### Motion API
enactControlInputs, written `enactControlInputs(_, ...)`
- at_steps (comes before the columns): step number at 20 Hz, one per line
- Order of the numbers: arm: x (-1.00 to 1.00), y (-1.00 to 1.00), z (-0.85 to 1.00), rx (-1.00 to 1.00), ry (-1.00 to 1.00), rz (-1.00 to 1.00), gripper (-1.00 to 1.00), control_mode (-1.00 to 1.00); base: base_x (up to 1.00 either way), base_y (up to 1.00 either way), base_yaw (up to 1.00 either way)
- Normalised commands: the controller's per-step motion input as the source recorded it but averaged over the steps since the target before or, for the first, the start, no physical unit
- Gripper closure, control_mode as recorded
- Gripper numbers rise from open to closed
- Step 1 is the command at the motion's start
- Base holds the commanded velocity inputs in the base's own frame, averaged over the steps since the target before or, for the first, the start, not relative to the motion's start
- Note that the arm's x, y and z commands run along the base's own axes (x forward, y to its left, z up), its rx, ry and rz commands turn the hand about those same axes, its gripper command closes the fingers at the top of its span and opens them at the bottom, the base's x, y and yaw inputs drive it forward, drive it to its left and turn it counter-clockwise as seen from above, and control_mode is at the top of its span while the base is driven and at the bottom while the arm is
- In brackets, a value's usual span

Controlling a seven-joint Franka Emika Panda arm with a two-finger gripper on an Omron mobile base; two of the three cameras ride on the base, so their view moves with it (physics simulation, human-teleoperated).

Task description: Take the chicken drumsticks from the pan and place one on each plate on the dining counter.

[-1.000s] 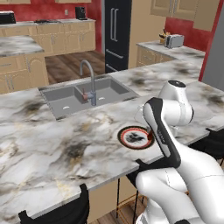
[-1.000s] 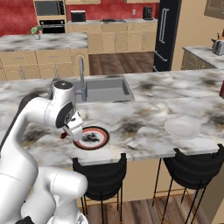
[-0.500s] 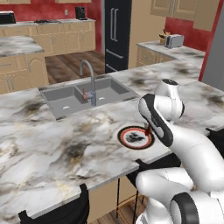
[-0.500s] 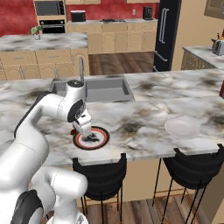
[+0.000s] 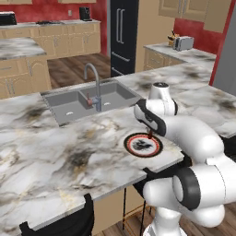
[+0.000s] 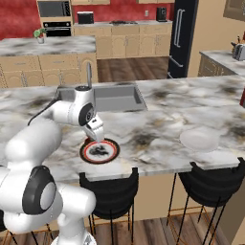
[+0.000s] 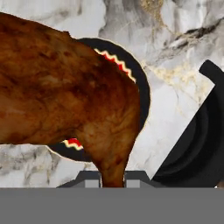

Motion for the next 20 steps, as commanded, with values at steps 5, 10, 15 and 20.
enactControlInputs(5,0.37,0.00,-0.53,-0.12,0.00,0.00,1.00,-1.00,0.00,0.00,0.00)
enactControlInputs(10,0.35,0.00,-0.43,-0.03,0.03,0.00,1.00,-1.00,0.00,0.00,0.00)
enactControlInputs(15,0.25,0.00,-0.48,0.00,0.02,0.00,1.00,-1.00,0.00,0.00,0.00)
enactControlInputs(20,0.24,0.00,-0.43,0.00,0.01,0.00,1.00,-1.00,0.00,0.00,0.00)
